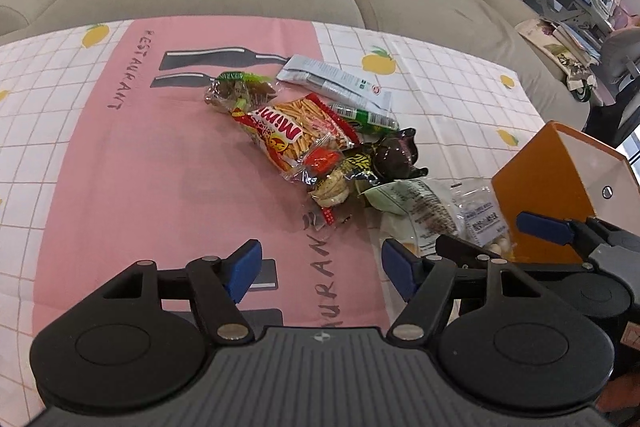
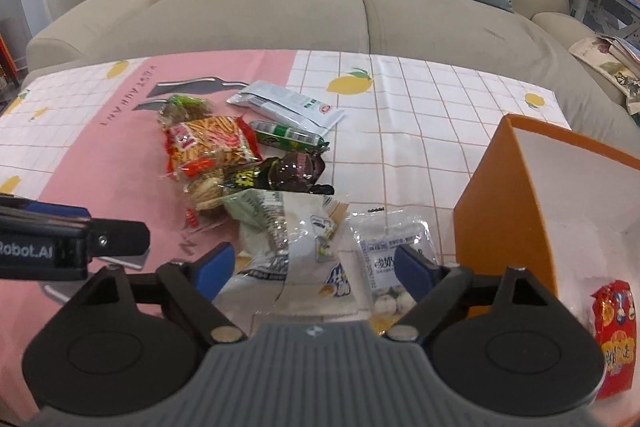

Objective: Organize snacks
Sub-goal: 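Move both tools back over the remaining snacks on the table, then grasp the small wrapped cake with left tool while right tool grasps white-green bag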

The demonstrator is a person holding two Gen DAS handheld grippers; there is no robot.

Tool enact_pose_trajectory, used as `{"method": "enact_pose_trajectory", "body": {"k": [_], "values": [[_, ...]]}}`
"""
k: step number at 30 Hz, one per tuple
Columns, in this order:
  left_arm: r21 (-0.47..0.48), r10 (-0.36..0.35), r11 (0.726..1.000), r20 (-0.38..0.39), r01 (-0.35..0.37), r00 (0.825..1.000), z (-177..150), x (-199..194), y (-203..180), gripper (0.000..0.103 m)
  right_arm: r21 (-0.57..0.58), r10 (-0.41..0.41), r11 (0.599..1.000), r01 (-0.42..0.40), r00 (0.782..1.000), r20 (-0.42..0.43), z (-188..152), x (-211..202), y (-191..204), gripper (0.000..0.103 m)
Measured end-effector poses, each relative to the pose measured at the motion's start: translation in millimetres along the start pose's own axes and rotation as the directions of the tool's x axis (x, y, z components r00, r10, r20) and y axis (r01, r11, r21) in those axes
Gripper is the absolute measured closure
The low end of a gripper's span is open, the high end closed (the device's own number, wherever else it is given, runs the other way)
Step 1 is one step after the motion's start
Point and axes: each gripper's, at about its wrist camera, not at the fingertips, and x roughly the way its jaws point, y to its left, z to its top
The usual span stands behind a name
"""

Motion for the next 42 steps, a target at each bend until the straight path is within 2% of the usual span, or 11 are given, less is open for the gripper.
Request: {"method": "enact_pose_trajectory", "body": {"k": [4,8,12,16,18,20,22,23,28,32,42], "values": [[-0.019,-0.028,0.999,-0.005,0.027,1.000,5.6,11.3,3.8,0.022,0.007,0.010,1.000,-0.009,1.000,-0.025,2.6,15.4,-3.6,0.009],[-0.031,-0.009,0.999,-0.007,0.009,1.000,14.2,26.5,6.0,0.023,0.006,0.028,1.000,-0.028,0.999,-0.030,4.9,24.0,-4.0,0.011],[-0.052,-0.023,0.998,-0.018,0.022,1.000,19.4,45.4,9.5,0.026,-0.003,0.037,0.999,-0.037,0.999,-0.032,7.3,29.0,-2.4,0.037],[-0.080,-0.029,0.996,-0.048,0.025,0.998,18.8,62.6,10.6,0.041,0.021,0.060,0.998,-0.059,0.997,-0.043,7.5,32.1,-4.8,0.061],[-0.097,-0.036,0.995,-0.050,0.031,0.998,17.5,67.5,11.0,0.047,0.015,0.060,0.998,-0.059,0.998,-0.038,6.6,31.9,-4.0,0.061],[-0.110,-0.042,0.993,-0.051,0.036,0.998,16.8,70.7,10.3,0.059,0.018,0.063,0.998,-0.062,0.997,-0.037,6.1,31.7,-3.5,0.061],[-0.115,-0.034,0.993,-0.061,0.027,0.998,16.6,73.5,8.8,0.078,0.026,0.068,0.997,-0.067,0.997,-0.039,5.3,31.4,-3.6,0.062],[-0.113,-0.029,0.993,-0.060,0.022,0.998,16.7,73.4,8.4,0.081,0.027,0.070,0.997,-0.069,0.997,-0.040,4.9,31.7,-3.8,0.062],[-0.116,-0.019,0.993,-0.083,0.009,0.996,14.1,68.9,7.3,0.088,0.028,0.062,0.998,-0.060,0.997,-0.049,5.4,30.6,-1.7,0.062],[-0.114,-0.006,0.993,-0.128,-0.009,0.992,5.3,58.8,8.8,0.090,0.027,0.069,0.997,-0.068,0.996,-0.049,2.3,23.3,0.1,0.064],[-0.022,0.013,1.000,-0.270,-0.019,0.963,-37.8,17.2,3.8,0.091,-0.006,0.070,0.998,-0.070,0.996,-0.056,-30.8,-21.9,9.2,0.068]]}}
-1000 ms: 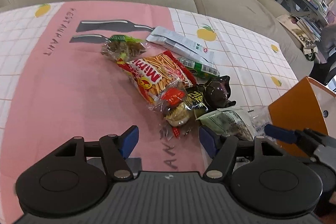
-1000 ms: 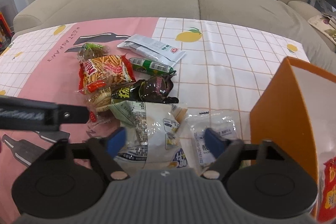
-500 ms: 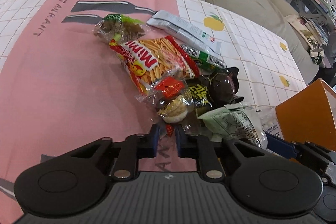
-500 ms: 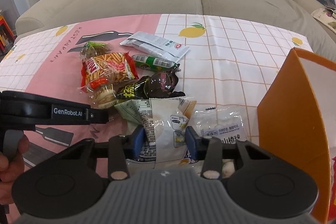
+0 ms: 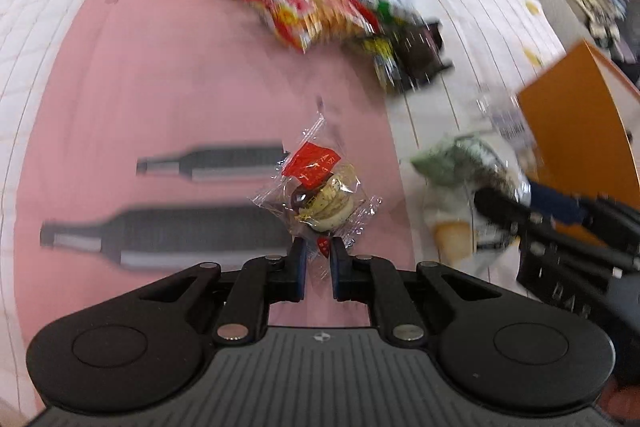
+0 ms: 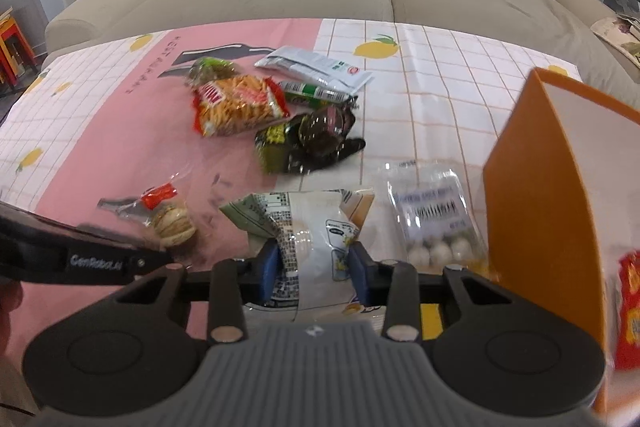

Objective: Organize snacks
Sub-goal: 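Grasp the small wrapped cake with left tool while right tool grasps white-green bag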

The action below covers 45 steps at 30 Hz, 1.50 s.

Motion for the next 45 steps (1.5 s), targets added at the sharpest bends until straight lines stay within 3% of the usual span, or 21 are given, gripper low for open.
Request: {"method": "enact_pose_trajectory", "body": {"k": [5,8,11,14,15,16,18,19,22,25,32,39,42,45], "values": [[0.066,-0.038,0.997,-0.092,0.044,0.995,-24.7,-7.7,-5.0,0.091,0.011,0.002,1.000,-0.001,1.000,-0.021,-20.4,-21.7,-3.5,0.068],[0.100,-0.019,0.995,-0.124,0.032,0.992,-35.5,-7.2,-7.3,0.092,0.017,-0.009,1.000,0.010,0.999,-0.042,-34.4,-27.9,-6.3,0.068],[0.111,-0.012,0.993,-0.133,0.027,0.991,-40.0,-4.2,-8.0,0.092,0.047,-0.016,0.999,0.019,0.997,-0.072,-47.2,-25.9,-13.0,0.068],[0.140,0.002,0.990,-0.092,0.011,0.996,-43.3,-4.5,-11.5,0.087,0.074,-0.009,0.997,0.013,0.998,-0.059,-52.4,-26.7,-18.1,0.067],[0.148,0.005,0.989,-0.076,0.007,0.997,-44.6,-5.0,-13.1,0.077,0.082,-0.005,0.997,0.010,0.998,-0.057,-52.2,-26.6,-19.3,0.066],[0.149,0.009,0.989,-0.059,0.000,0.998,-45.2,-6.2,-15.2,0.061,0.089,-0.002,0.996,0.007,0.999,-0.054,-51.8,-26.9,-20.2,0.065],[0.148,0.000,0.989,-0.032,0.005,0.999,-46.0,-9.1,-18.5,0.042,0.108,0.011,0.994,-0.005,0.999,-0.049,-52.3,-28.4,-23.1,0.059],[0.148,-0.009,0.989,-0.012,0.010,1.000,-47.7,-12.1,-19.4,0.038,0.118,0.014,0.993,-0.009,0.999,-0.043,-52.9,-29.2,-24.6,0.052],[0.128,-0.016,0.992,0.053,0.009,0.998,-51.0,-19.3,-23.2,0.028,0.139,0.018,0.990,-0.014,0.999,-0.030,-53.6,-32.3,-27.9,0.043],[0.076,-0.009,0.997,0.129,0.000,0.992,-54.8,-23.9,-26.4,0.026,0.163,0.022,0.987,-0.018,1.000,-0.021,-53.8,-33.2,-30.5,0.034],[-0.002,0.008,1.000,0.264,-0.008,0.964,-63.3,-29.1,-30.1,0.022,0.162,0.021,0.987,-0.018,1.000,-0.013,-55.7,-33.1,-30.1,0.033],[-0.072,0.042,0.997,0.256,-0.024,0.966,-62.0,-17.3,-28.6,0.022,0.139,0.004,0.990,-0.003,1.000,-0.007,-56.2,-32.5,-27.0,0.038],[-0.114,0.078,0.992,0.241,-0.052,0.967,-60.2,-11.5,-25.7,0.022,0.115,-0.004,0.993,0.006,1.000,-0.013,-57.3,-30.9,-23.9,0.044],[-0.157,0.094,0.986,0.226,-0.059,0.970,-58.8,-4.9,-19.7,0.031,0.102,-0.005,0.995,0.008,1.000,-0.024,-58.0,-28.0,-21.4,0.048]]}}
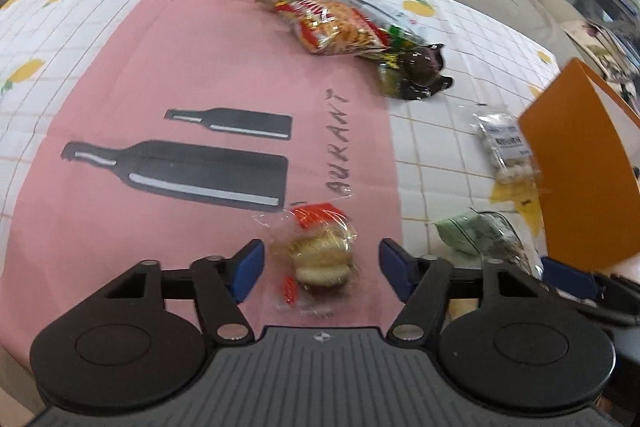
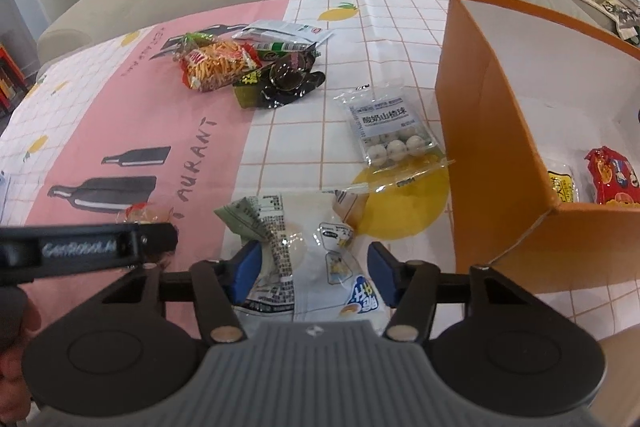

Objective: Organize snacks
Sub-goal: 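Grasp the small wrapped cake with left tool while right tool grasps white-green bag, then lift the cake and white-green bag and carry both into the orange box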

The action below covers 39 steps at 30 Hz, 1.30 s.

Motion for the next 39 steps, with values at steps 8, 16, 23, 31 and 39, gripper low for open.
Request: {"method": "enact_pose_trajectory", "body": {"k": [8,16,23,31,39], "values": [[-0.012,-0.023,1.000,-0.008,0.023,1.000,-1.1,3.5,6.4,0.050,-0.010,-0.009,1.000,0.009,1.000,0.000,-1.2,1.3,2.4,0.061],[0.015,-0.063,0.998,0.015,0.063,0.998,3.4,-16.1,1.3,0.053,-0.023,-0.005,1.000,0.006,0.999,0.039,3.2,-10.5,4.7,0.068],[0.039,-0.091,0.995,0.053,0.089,0.994,17.6,-55.0,-11.3,0.053,-0.007,0.018,1.000,-0.018,0.994,0.109,13.8,-48.1,3.3,0.068],[0.175,-0.179,0.972,0.121,0.157,0.976,45.8,-99.6,-64.3,0.053,0.012,0.008,1.000,-0.012,0.969,0.245,34.3,-113.7,-19.9,0.068],[0.350,-0.291,0.906,0.108,0.237,0.951,80.8,-114.1,-142.6,0.053,0.040,-0.096,0.995,0.088,0.941,0.324,61.4,-158.3,-71.7,0.068]]}}
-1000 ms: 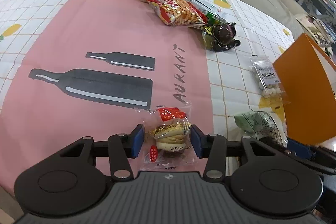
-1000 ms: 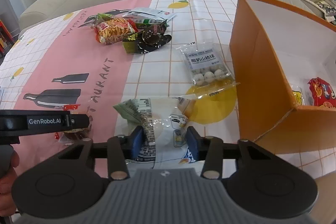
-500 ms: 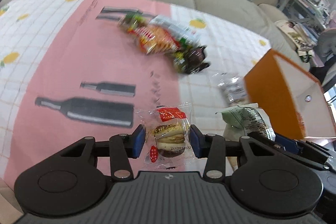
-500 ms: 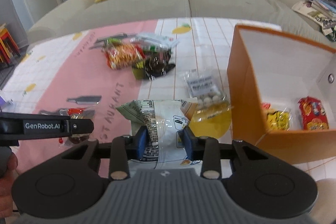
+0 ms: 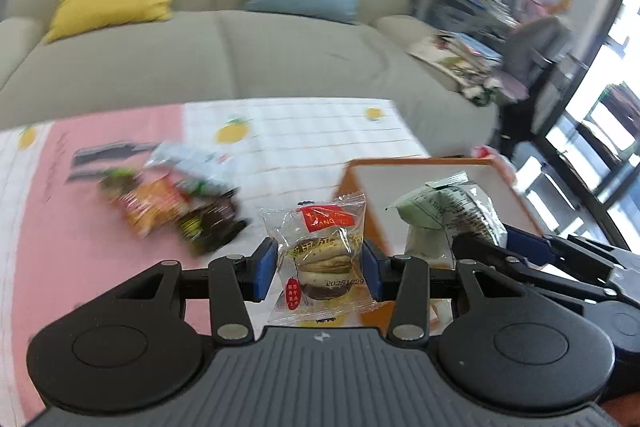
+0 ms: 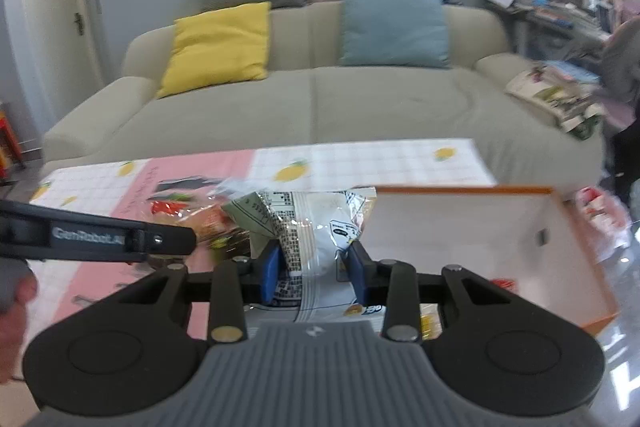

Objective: Organize snacks
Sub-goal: 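Lift the cake and white-green bag and carry both into the orange box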

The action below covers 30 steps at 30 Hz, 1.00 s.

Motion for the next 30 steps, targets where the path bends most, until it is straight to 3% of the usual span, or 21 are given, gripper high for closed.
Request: {"method": "enact_pose_trajectory", "body": {"k": [8,12,20,30], "values": [[0.184,-0.073,0.979,-0.088,0.088,0.993,36.6,52.2,-61.0,0.053,0.017,-0.118,0.993,0.120,0.991,-0.070,13.9,21.2,-63.9,0.068],[0.268,-0.069,0.958,-0.126,0.101,0.990,37.0,74.7,-85.0,0.053,0.041,-0.153,0.986,0.159,0.981,-0.123,10.8,40.9,-93.0,0.068],[0.387,-0.005,0.917,-0.226,0.094,0.974,35.3,135.6,-110.9,0.053,0.049,-0.190,0.978,0.205,0.958,-0.217,-2.1,85.9,-133.7,0.069],[0.459,0.079,0.885,-0.314,0.078,0.946,23.7,185.8,-117.8,0.053,0.012,-0.197,0.978,0.209,0.938,-0.285,-14.5,126.0,-144.1,0.069]]}}
